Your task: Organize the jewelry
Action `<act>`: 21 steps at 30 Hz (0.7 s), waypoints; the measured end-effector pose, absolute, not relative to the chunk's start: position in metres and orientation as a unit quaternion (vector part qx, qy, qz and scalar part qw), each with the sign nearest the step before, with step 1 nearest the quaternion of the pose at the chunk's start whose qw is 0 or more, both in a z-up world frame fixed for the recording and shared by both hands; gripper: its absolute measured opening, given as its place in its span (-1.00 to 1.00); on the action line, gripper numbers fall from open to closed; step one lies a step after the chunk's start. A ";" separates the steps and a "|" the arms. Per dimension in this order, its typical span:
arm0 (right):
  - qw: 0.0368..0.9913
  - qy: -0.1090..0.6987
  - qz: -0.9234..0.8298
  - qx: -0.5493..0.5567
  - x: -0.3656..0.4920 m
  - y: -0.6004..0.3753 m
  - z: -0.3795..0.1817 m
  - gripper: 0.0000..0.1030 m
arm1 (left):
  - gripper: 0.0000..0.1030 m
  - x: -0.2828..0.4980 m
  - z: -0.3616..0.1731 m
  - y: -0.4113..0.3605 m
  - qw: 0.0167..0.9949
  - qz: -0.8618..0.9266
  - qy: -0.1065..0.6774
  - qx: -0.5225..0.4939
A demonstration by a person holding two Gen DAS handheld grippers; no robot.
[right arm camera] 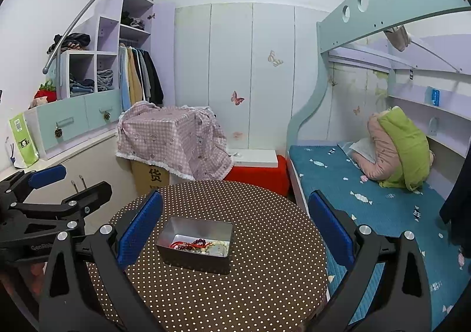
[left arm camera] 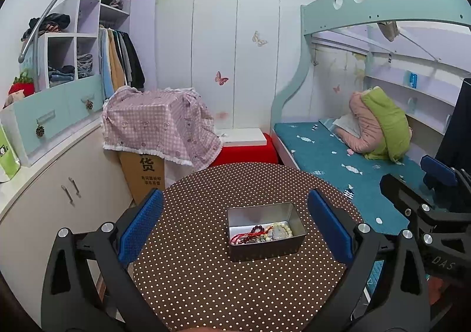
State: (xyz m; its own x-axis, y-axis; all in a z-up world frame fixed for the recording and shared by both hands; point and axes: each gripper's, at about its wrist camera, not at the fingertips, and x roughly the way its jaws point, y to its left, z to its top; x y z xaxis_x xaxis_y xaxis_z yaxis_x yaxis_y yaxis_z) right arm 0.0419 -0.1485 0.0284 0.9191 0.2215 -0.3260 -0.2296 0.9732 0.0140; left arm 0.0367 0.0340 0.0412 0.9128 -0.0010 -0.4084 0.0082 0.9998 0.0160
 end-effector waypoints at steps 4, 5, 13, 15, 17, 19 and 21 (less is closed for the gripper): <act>0.980 0.163 0.113 -0.017 0.039 -0.147 0.030 0.85 | 0.90 0.036 0.041 0.034 0.978 -0.006 0.209 0.008; 0.980 0.161 0.112 -0.018 0.038 -0.147 0.031 0.85 | 0.90 0.036 0.041 0.035 0.978 -0.007 0.209 0.008; 0.980 0.162 0.111 -0.014 0.040 -0.146 0.030 0.85 | 0.90 0.035 0.041 0.034 0.978 -0.011 0.209 0.009; 0.980 0.163 0.110 -0.015 0.041 -0.145 0.030 0.85 | 0.90 0.037 0.040 0.035 0.978 -0.010 0.210 0.008; 0.980 0.162 0.113 -0.014 0.041 -0.145 0.030 0.85 | 0.90 0.038 0.040 0.036 0.977 -0.009 0.212 0.007; 0.980 0.162 0.116 -0.014 0.042 -0.144 0.030 0.85 | 0.90 0.040 0.039 0.036 0.977 -0.011 0.214 0.008; 0.980 0.162 0.110 -0.016 0.044 -0.142 0.031 0.85 | 0.90 0.043 0.039 0.035 0.977 -0.009 0.215 0.009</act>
